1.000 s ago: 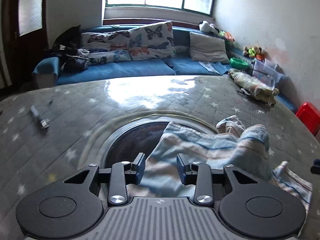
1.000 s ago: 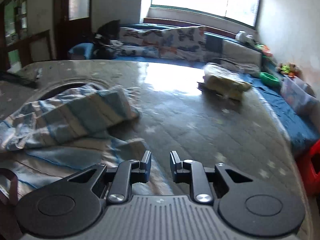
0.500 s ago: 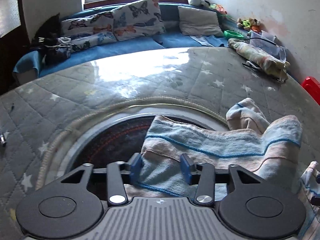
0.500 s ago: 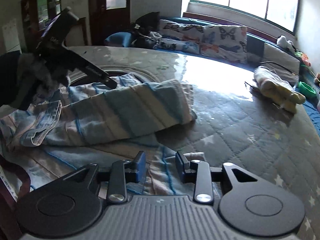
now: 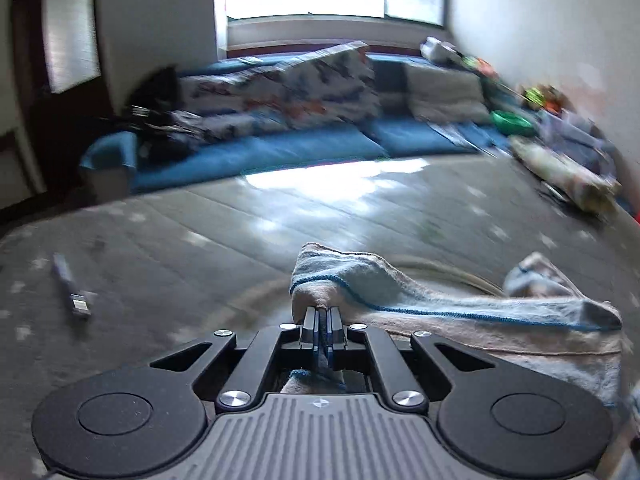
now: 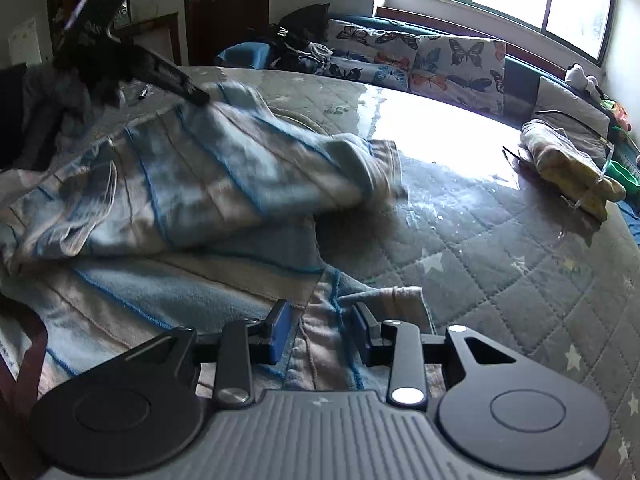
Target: Fold clothes
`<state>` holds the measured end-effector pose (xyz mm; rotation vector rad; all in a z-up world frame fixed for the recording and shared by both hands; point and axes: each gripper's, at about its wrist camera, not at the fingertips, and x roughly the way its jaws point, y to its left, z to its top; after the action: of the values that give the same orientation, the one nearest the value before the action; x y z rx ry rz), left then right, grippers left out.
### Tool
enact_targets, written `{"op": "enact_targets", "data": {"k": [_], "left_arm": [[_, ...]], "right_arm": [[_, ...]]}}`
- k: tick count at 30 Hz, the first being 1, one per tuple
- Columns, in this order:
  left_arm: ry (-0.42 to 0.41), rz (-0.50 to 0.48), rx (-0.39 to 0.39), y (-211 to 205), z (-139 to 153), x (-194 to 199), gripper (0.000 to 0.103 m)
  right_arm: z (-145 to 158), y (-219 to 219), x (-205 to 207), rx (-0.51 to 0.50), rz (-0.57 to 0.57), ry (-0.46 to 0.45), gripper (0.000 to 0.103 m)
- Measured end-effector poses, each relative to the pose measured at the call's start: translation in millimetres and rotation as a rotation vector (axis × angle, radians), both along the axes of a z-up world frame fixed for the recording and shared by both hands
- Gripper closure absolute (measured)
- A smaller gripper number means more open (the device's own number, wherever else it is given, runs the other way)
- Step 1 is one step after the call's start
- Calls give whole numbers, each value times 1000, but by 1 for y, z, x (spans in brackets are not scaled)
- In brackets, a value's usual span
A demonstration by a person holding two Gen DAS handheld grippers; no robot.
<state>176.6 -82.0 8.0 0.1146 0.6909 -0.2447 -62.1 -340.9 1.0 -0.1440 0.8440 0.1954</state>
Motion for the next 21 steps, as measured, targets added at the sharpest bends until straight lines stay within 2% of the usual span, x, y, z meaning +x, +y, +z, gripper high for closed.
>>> {"op": "enact_targets", "data": {"k": [3, 8, 14, 16, 21], "left_arm": [[-31, 109, 21, 24, 5, 2, 99], [-34, 284, 50, 65, 3, -5, 99], [-19, 452, 79, 98, -2, -21, 99], [-13, 481, 68, 106, -2, -24, 99], [20, 476, 63, 113, -6, -22, 99]], "right_arm": [[1, -1, 2, 0, 6, 8, 68], [5, -2, 8, 4, 30, 18, 68], [24, -7, 36, 46, 33, -27, 68], [27, -7, 55, 59, 30, -43, 68], [25, -4, 110, 96, 8, -73, 69]]}}
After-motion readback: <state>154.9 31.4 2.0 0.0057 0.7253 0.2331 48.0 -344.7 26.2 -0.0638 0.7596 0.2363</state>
